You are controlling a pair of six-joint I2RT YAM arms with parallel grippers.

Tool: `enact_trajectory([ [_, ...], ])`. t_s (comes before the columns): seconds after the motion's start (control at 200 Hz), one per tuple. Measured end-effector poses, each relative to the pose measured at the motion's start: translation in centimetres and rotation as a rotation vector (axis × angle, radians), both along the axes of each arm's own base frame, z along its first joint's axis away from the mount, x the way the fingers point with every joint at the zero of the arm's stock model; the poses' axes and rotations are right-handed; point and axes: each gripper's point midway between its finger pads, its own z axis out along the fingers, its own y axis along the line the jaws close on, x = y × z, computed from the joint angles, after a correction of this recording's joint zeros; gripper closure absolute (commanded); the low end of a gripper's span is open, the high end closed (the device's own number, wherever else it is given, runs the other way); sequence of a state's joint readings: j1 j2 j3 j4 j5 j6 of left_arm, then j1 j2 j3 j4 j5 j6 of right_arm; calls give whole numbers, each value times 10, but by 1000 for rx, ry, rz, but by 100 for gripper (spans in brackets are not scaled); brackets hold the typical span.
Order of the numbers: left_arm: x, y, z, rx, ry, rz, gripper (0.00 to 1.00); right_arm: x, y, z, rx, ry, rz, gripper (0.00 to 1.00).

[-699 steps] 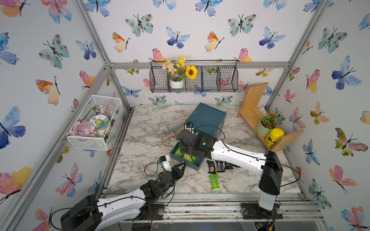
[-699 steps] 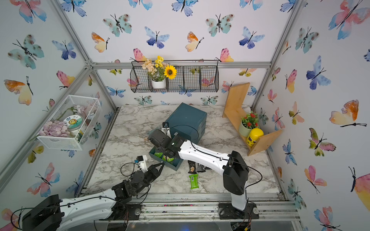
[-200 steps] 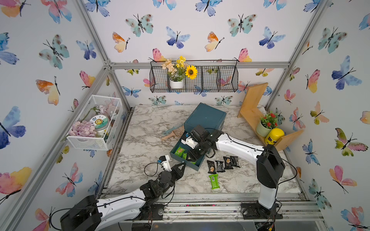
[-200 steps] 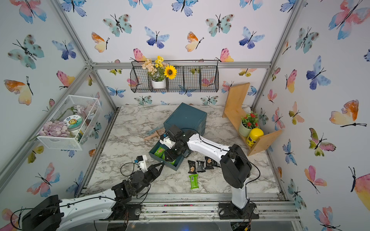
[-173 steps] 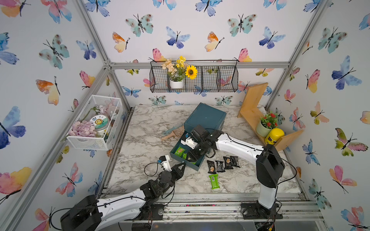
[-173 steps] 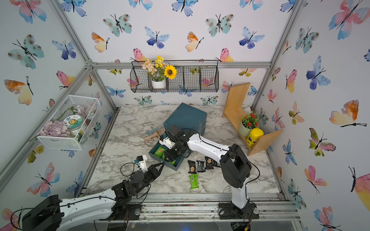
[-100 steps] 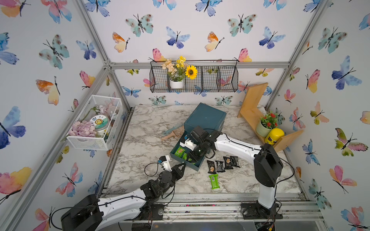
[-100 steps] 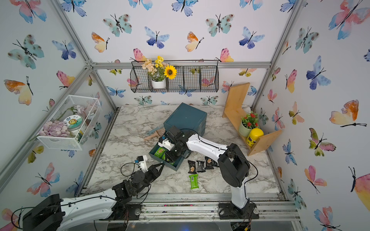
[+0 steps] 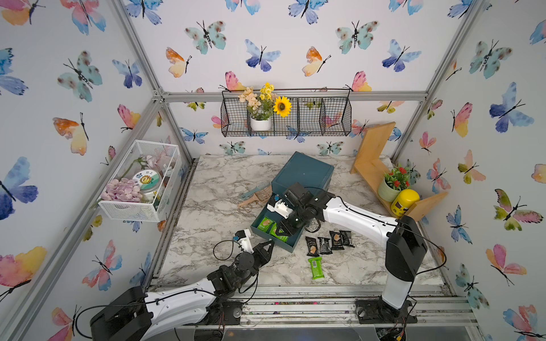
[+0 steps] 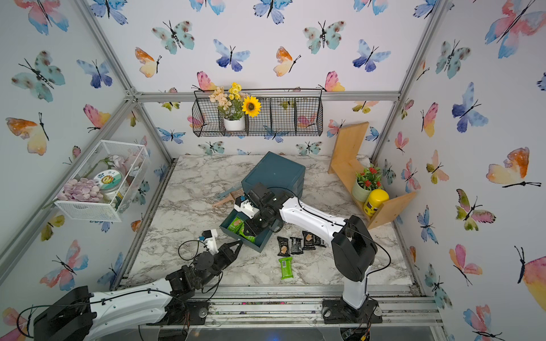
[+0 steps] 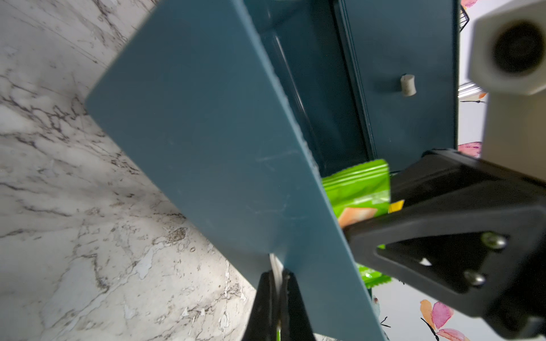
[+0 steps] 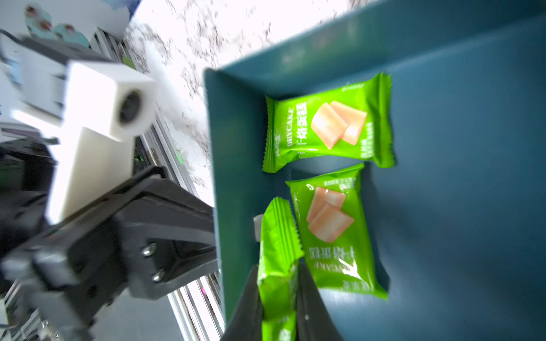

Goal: Take the cookies out of the drawer
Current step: Pick up the cookie from the drawer, then place the cookie at the center of the board.

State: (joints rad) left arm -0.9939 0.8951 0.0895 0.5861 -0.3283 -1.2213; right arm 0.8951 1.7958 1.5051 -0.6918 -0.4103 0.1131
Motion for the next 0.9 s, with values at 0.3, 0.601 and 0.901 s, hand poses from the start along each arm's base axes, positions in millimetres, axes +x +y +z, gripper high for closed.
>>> enact_trajectory([
  [0.3, 0, 0, 0, -3, 0, 2, 100, 0, -31, 36, 17, -71, -156, 90],
  [0.601, 1, 1, 3, -12, -2, 6, 100, -17, -122, 30, -73, -69, -466, 94],
  [0.901, 1, 1, 5, -25, -4, 8, 100, -73, -197, -61, -271, 117, -649, 94],
])
